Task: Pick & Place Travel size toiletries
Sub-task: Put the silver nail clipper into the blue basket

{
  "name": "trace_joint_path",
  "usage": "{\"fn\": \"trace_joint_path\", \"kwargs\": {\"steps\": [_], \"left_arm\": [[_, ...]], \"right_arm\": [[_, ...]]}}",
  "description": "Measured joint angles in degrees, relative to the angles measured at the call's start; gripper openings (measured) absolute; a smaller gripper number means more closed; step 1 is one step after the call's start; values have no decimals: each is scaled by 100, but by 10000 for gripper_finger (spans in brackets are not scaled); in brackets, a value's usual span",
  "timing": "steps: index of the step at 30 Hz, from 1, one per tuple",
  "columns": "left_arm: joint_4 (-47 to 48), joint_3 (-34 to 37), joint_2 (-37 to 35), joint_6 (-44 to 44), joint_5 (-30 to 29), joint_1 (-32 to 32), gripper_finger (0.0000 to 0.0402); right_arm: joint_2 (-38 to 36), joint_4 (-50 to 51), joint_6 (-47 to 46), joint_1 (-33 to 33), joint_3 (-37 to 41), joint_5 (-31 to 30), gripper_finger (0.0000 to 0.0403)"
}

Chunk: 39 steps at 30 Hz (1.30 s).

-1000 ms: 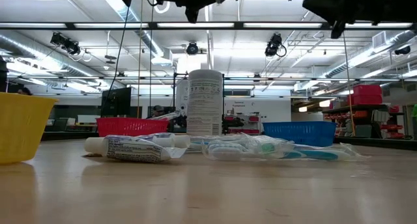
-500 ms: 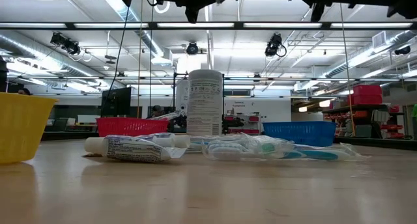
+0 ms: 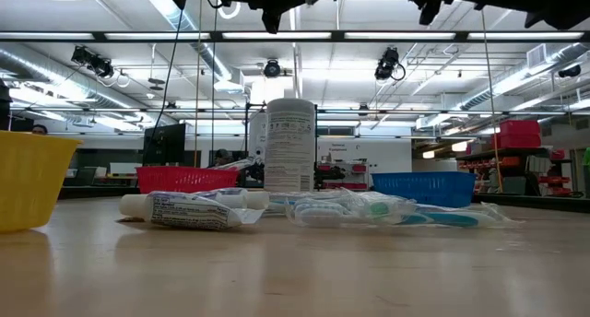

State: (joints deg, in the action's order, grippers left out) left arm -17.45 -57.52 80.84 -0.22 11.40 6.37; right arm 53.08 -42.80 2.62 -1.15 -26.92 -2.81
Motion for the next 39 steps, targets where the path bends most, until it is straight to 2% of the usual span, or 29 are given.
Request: {"fn": "trace_joint_path", "kwargs": {"steps": [8,15,24,39], "left_arm": [[2,0,0,-6,0,0,61],[0,1,0,-6,-17,0,61],[2,2,0,-6,-20,2,62],[0,2,0,-71,-24,4,59]], "right_arm": [[427,-604,-22,0,-30,-8,259],[983,-593,-20,-7,-532,-8,286],[1644,-589,-161,-7,-987,13,287],[1985,-513,-350,15,-1031,208,229]]}}
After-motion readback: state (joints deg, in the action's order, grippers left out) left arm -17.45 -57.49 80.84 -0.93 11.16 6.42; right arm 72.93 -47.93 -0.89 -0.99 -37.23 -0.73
